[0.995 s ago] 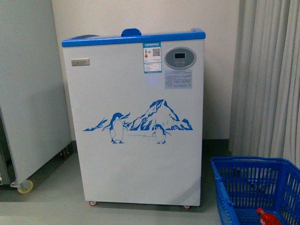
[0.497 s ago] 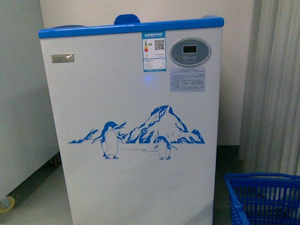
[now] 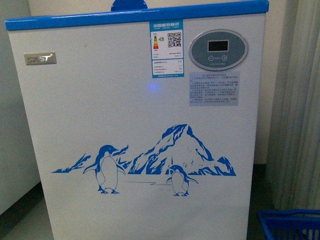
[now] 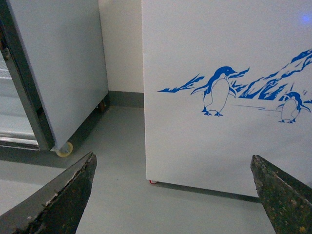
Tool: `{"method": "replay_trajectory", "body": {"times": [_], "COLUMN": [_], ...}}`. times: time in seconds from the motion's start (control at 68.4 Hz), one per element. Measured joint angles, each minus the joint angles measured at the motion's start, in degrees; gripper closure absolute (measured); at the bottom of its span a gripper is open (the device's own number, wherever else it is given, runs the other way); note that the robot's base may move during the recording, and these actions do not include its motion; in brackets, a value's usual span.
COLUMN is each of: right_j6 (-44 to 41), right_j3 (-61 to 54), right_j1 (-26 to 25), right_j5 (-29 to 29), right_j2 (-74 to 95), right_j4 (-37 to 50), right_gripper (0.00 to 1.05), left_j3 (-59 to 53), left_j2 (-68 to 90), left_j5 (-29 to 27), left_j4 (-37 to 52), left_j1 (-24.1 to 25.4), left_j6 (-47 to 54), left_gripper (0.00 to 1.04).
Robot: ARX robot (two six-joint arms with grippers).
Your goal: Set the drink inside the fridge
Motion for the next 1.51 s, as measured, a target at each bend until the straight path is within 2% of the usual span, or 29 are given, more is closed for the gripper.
{"method": "replay_trajectory", "body": {"times": [0.219, 0.234, 0.249, 0.278, 0.307, 0.38, 0.497, 0.658, 0.834, 0.98, 1.097, 1.507], "right_j6": [0.3, 0.8, 2.5, 3.8, 3.7, 0.6, -6.2, -15.5, -19.6, -19.7, -18.8, -11.6], "right_j3": [0.2, 0.7, 3.4, 7.6, 9.8, 10.5, 12.6, 23.1, 39.7, 48.1, 56.4, 73.5], "right_j1": [0.1, 0.1, -0.4, -3.3, -7.1, -15.5, -21.8, -24.8, -26.1, -26.4, -26.6, -27.8], "right_j5": [0.9, 1.8, 2.8, 3.1, 1.5, -0.5, -0.2, 1.6, 8.2, 10.1, 11.3, 12.1], "right_j2": [0.8, 1.6, 5.0, 12.9, 21.6, 41.1, 65.2, 105.2, 137.7, 147.9, 155.3, 166.3], "right_j4": [-1.0, -2.5, -9.2, -16.8, -19.0, -10.3, 7.8, 31.1, 40.3, 39.9, 36.3, 25.2], "right_gripper": [0.08, 0.08, 0.08, 0.08, 0.08, 0.08, 0.08, 0.08, 0.08, 0.08, 0.08, 0.08], "left_j3": [0.0, 0.0, 0.0, 0.0, 0.0, 0.0, 0.0, 0.0, 0.0, 0.0, 0.0, 0.0], "left_j2": [0.0, 0.0, 0.0, 0.0, 0.0, 0.0, 0.0, 0.0, 0.0, 0.0, 0.0, 0.0], "left_j5": [0.0, 0.0, 0.0, 0.0, 0.0, 0.0, 0.0, 0.0, 0.0, 0.0, 0.0, 0.0], "left_j4": [0.0, 0.0, 0.0, 0.0, 0.0, 0.0, 0.0, 0.0, 0.0, 0.0, 0.0, 0.0], "left_j1": [0.0, 0.0, 0.0, 0.0, 0.0, 0.0, 0.0, 0.0, 0.0, 0.0, 0.0, 0.0], "left_j6": [0.0, 0.0, 0.0, 0.0, 0.0, 0.0, 0.0, 0.0, 0.0, 0.0, 0.0, 0.0], "left_gripper": [0.08, 0.08, 0.08, 0.08, 0.08, 0.08, 0.08, 0.08, 0.08, 0.08, 0.08, 0.08]}}
